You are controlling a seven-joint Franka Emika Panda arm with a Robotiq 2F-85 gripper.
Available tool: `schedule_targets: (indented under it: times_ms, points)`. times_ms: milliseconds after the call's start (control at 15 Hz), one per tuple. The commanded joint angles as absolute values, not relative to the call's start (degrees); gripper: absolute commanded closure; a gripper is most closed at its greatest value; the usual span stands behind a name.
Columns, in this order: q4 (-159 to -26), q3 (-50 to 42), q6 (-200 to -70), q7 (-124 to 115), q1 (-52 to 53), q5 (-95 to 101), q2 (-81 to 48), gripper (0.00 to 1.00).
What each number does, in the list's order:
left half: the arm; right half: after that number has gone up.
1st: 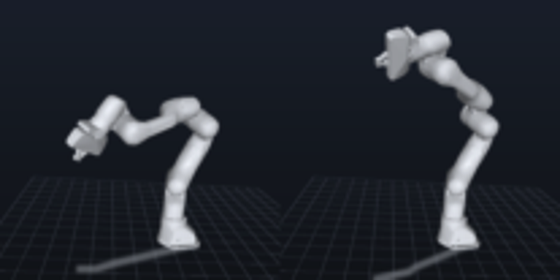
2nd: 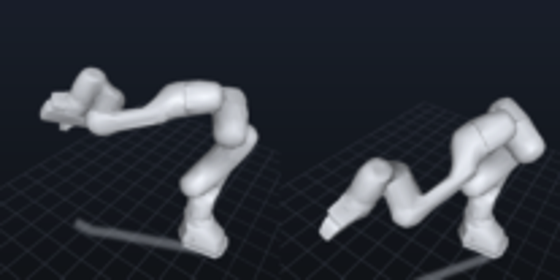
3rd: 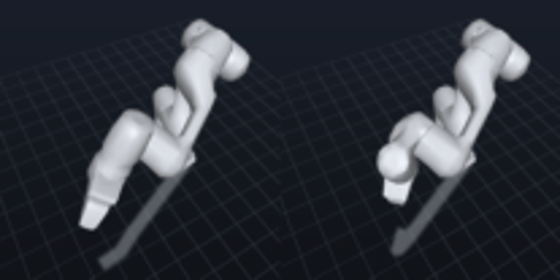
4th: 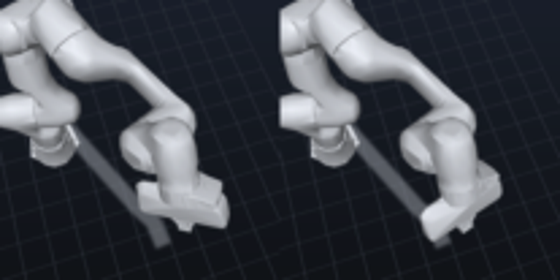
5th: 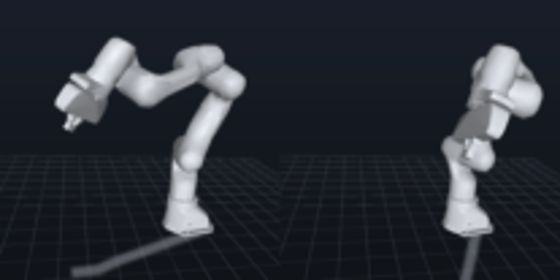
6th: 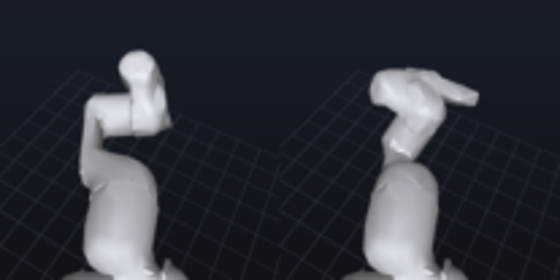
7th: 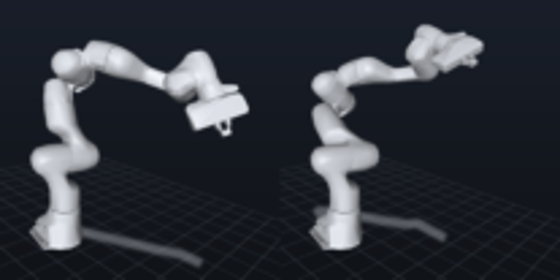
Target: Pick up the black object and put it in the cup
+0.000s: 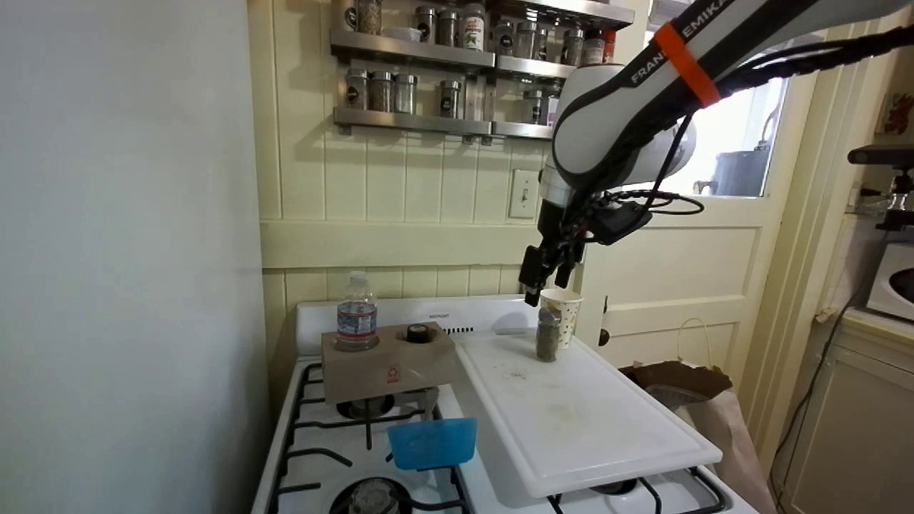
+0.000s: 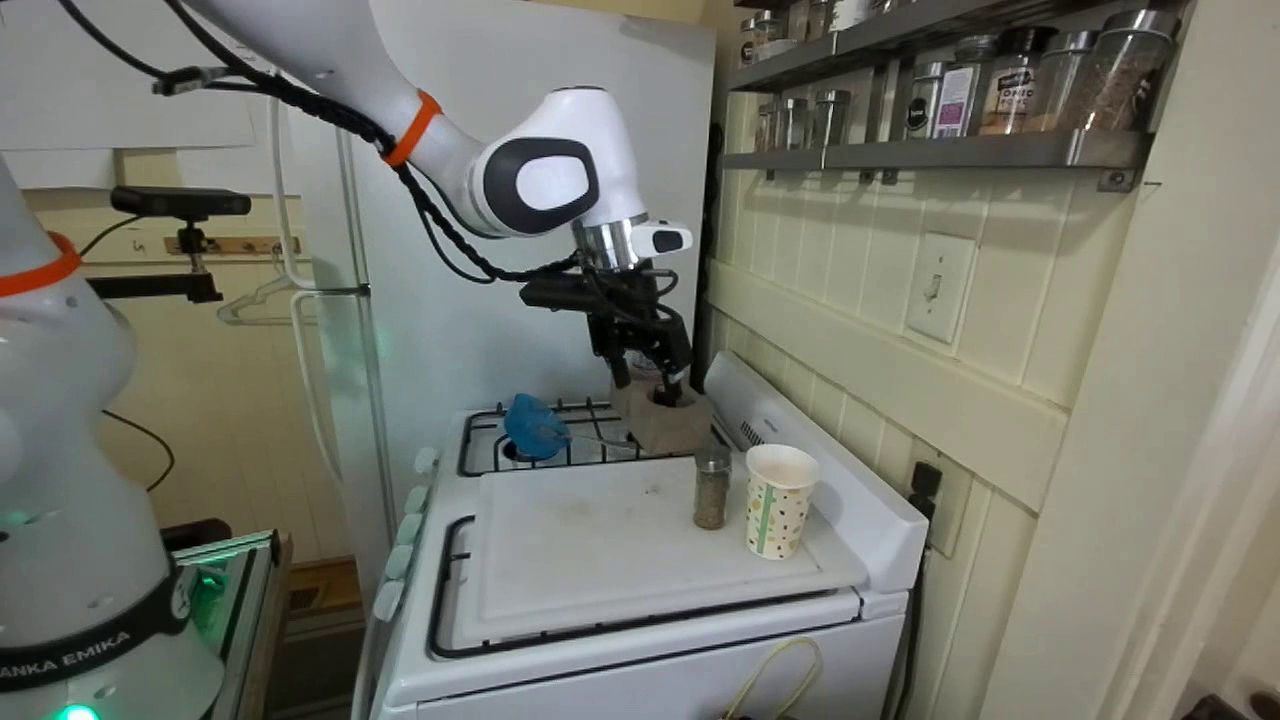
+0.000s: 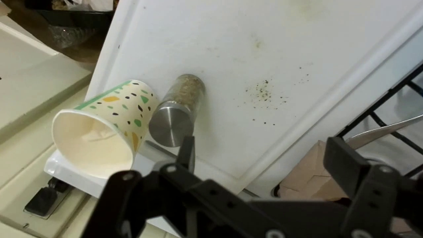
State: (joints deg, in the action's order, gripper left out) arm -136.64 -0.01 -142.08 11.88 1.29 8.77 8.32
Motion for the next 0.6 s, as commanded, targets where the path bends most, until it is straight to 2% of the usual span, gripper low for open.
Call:
schedule_targets:
  times_ms: [0,400,533]
  points:
    - [-136.33,0.07,-141.92,11.90,1.20,8.68,7.84,0.00]
    - [-136.63,0.05,-141.90,11.90,1.22,8.68,9.20,0.00]
    - [-137.12,-0.37,-147.40,15.29,2.18,6.32,8.43,0.00]
